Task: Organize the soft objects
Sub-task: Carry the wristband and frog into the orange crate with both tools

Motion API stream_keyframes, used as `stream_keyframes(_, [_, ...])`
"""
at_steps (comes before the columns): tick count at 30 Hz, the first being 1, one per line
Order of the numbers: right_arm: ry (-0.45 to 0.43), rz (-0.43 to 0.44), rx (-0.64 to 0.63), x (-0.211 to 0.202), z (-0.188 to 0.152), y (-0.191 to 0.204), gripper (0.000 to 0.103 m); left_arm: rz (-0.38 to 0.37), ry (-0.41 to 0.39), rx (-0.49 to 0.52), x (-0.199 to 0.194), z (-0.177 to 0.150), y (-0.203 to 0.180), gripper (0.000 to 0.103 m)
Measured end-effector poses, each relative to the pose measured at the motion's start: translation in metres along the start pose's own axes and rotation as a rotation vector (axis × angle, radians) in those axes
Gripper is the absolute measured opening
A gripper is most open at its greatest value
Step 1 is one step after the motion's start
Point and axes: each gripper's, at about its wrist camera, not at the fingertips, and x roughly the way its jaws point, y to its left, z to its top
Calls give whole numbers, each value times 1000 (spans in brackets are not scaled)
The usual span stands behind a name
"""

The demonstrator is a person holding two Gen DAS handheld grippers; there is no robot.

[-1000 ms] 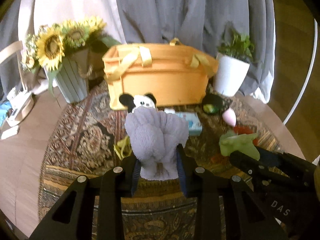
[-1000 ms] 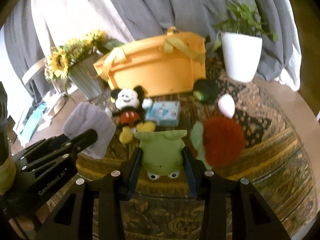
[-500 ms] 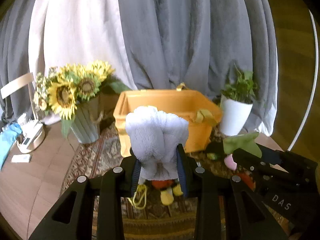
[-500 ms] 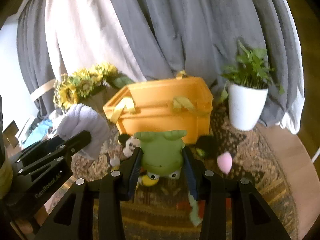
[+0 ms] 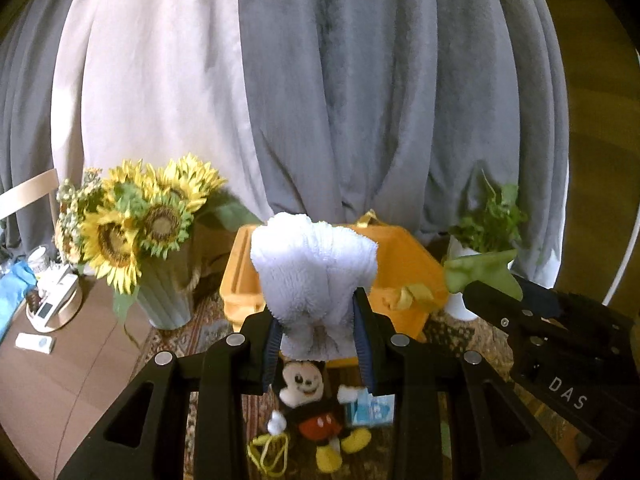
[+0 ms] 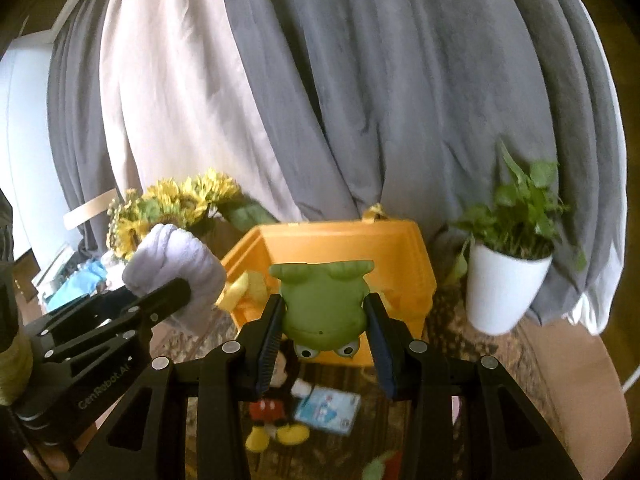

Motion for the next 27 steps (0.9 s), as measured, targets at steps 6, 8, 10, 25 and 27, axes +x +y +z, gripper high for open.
stream_keyframes(6, [-24,11,-29,22,23,-4,42,6,-21,-4,23,20,1,33])
stream_keyframes(8, [-21,17,-32,32,30,-7,42,15,-24,-2,33,26,1,33])
stream_keyframes(10, [-9,22,-32,44,36,-10,42,18,-19,-1,43,30,2,33])
stream_keyframes(25, [131,15,-26,137,61,-27,42,21,80,19,127,50,13,33])
stream_keyframes(27, [150,11,-22,147,63,-30,42,22,98,23,135,51,14,34])
